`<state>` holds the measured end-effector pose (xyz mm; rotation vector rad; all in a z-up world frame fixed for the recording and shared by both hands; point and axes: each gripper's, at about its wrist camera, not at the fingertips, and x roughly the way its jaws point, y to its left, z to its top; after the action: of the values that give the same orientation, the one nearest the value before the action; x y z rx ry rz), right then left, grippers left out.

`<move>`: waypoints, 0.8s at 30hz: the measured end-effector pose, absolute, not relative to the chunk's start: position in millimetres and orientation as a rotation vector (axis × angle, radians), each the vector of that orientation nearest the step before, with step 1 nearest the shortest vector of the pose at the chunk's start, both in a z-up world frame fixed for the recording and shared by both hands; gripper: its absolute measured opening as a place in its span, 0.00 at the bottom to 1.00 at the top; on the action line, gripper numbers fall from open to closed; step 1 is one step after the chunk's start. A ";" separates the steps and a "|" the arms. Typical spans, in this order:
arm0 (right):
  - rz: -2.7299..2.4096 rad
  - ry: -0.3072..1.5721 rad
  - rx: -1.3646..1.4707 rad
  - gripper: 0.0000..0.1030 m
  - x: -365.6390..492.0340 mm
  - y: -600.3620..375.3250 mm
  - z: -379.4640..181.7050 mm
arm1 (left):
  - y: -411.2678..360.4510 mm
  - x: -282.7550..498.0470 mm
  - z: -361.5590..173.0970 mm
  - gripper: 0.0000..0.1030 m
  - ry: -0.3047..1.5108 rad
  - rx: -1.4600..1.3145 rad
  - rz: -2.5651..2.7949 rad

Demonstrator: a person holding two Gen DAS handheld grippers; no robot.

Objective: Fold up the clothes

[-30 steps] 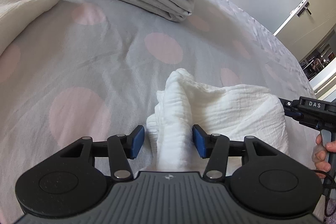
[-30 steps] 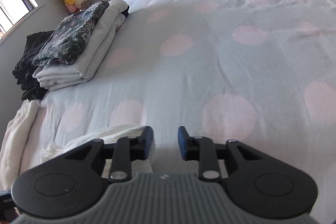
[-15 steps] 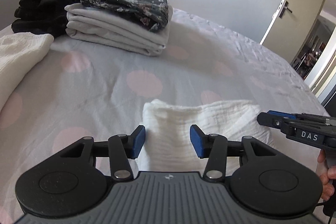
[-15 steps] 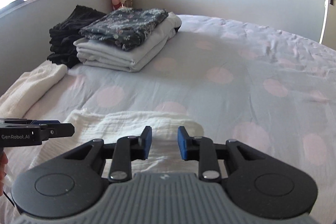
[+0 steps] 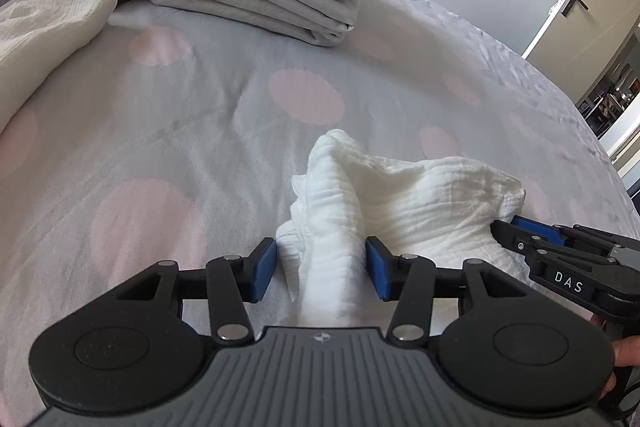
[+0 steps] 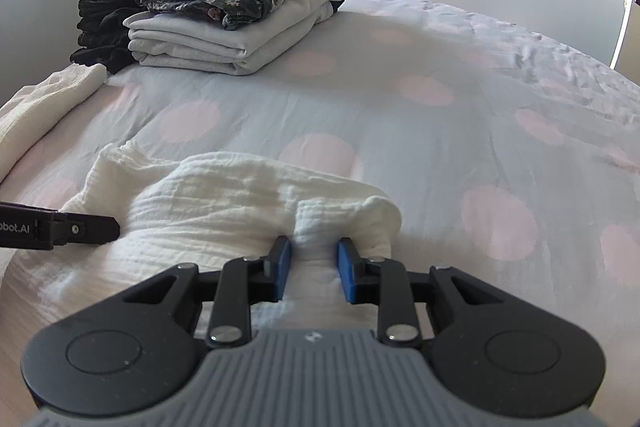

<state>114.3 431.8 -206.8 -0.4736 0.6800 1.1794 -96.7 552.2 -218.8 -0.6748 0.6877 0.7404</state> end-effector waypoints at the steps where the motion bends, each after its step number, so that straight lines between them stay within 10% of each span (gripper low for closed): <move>1: 1.177 0.683 -0.476 0.29 114.2 431.8 -203.3 | 551.1 -96.0 -215.5 0.56 0.686 -0.662 0.744; 8: 1.195 0.542 -0.424 0.29 87.5 390.1 -159.0 | 528.6 -98.4 -174.7 0.62 0.595 -0.503 0.770; 15: 1.207 0.541 -0.463 0.50 49.8 351.5 -149.8 | 487.5 -110.1 -154.7 0.86 0.515 -0.407 0.803; 24: 1.192 0.650 -0.458 0.70 35.6 336.1 -169.0 | 470.0 -108.1 -161.4 0.86 0.599 -0.419 0.811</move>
<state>35.6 336.1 -169.0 -0.4584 0.6500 1.1922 -108.1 470.0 -161.4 -0.4191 0.5991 0.8114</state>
